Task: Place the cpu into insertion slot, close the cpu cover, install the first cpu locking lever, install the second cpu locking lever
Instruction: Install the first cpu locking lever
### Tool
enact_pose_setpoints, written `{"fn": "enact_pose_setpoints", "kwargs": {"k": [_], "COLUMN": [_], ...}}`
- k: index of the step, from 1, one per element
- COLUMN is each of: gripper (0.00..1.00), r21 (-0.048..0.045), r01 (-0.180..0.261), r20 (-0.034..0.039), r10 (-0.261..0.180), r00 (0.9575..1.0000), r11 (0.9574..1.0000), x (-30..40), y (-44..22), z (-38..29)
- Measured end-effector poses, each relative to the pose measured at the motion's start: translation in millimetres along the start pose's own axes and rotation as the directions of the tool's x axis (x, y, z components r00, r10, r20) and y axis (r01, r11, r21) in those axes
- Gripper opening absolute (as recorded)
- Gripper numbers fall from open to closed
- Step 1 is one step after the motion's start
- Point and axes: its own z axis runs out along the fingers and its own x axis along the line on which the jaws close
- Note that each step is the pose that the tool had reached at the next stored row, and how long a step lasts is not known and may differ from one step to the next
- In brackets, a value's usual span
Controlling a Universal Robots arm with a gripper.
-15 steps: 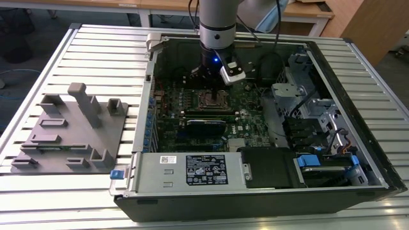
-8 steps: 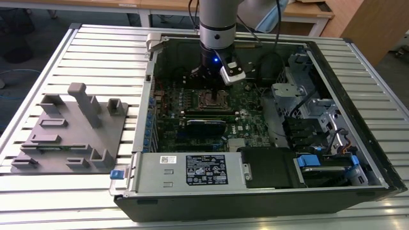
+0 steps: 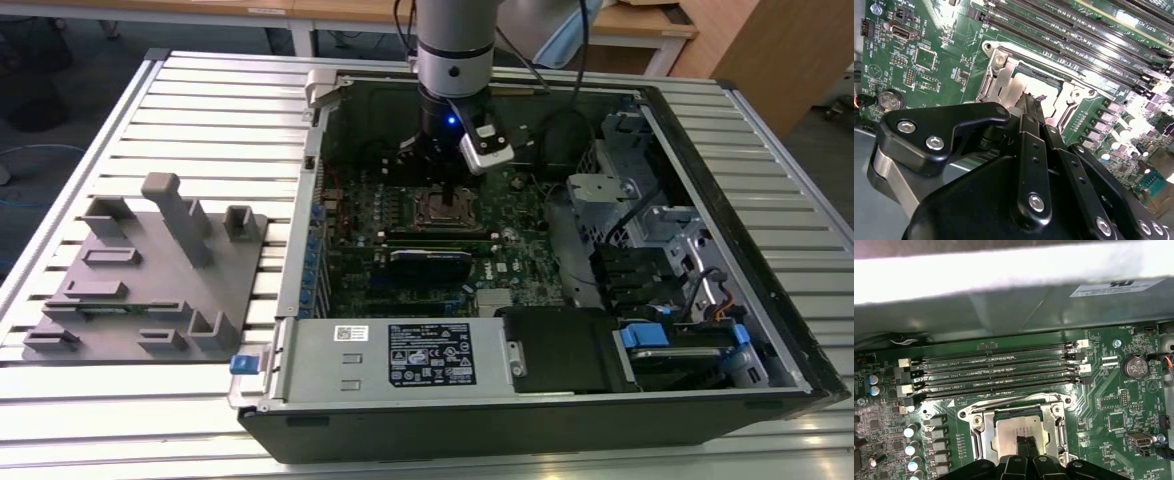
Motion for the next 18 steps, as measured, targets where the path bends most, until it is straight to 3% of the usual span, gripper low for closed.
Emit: {"fn": "enact_pose_setpoints", "kwargs": {"k": [6,8,10,18], "gripper": [0.10,0.10,0.10,0.10], "r21": [0.0002,0.0028,0.0045,0.0042], "r01": [0.000,0.001,0.001,0.001], "r20": [-0.0023,-0.0223,-0.0343,-0.0344], "r10": [0.000,-0.001,-0.001,-0.001], "r00": [1.0000,0.9997,0.9994,0.9994], "r11": [1.0000,1.0000,1.0000,1.0000], "x": [-0.1,-0.3,-0.4,-2.0], "y": [0.0,0.0,0.0,0.2], "z": [-0.2,-0.1,-0.1,0.1]}}
